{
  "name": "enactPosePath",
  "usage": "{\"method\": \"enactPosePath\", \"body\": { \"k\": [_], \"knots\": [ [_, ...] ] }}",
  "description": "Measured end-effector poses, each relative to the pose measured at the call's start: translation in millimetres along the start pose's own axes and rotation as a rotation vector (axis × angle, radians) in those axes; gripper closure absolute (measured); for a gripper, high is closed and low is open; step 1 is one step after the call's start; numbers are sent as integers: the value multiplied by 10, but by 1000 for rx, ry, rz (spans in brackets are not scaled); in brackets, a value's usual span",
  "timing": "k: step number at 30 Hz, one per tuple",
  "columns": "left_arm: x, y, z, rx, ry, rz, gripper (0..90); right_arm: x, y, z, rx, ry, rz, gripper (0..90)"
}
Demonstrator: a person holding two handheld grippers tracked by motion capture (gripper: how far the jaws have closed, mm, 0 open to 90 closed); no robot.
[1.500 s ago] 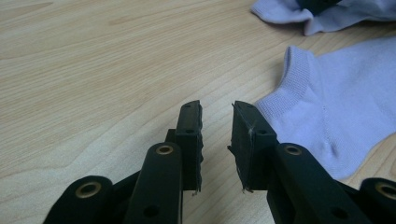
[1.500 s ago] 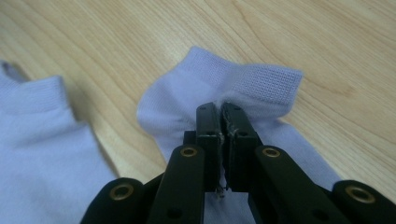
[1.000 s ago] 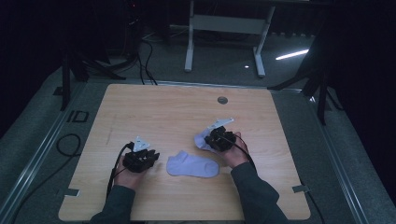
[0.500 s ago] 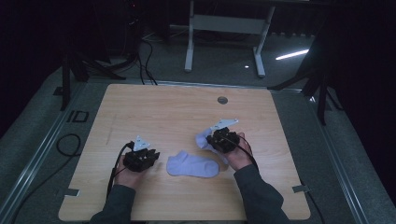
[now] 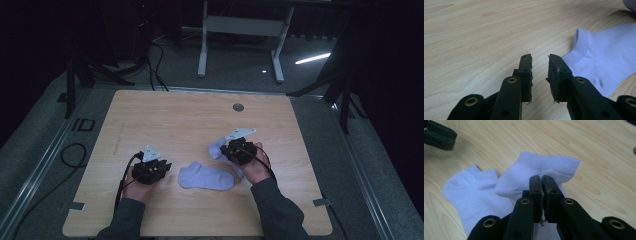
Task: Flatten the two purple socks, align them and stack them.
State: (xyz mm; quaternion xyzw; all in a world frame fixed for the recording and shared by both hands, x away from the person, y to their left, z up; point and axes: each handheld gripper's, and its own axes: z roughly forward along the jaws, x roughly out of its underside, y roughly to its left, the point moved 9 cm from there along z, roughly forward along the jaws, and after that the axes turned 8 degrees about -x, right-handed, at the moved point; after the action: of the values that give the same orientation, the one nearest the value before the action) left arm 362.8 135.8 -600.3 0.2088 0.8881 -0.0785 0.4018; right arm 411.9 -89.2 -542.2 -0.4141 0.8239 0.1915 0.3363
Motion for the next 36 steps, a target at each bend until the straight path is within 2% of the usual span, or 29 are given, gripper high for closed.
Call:
{"method": "enactPosePath", "body": {
  "k": [14, 25, 31, 36],
  "knots": [
    [-20, -33, -10, 9, -6, -3, 720, -84, 15, -203, 18, -54, -9, 861],
    [-5, -120, -38, 20, -9, 8, 718, -136, 201, -340, 7, -81, -45, 858],
    [58, -261, -40, 37, 11, 34, 714, -34, 375, -172, -28, -42, -57, 855],
    [61, -262, -51, 33, 10, 34, 711, 0, 495, -18, -56, -15, -56, 855]
  ]
}}
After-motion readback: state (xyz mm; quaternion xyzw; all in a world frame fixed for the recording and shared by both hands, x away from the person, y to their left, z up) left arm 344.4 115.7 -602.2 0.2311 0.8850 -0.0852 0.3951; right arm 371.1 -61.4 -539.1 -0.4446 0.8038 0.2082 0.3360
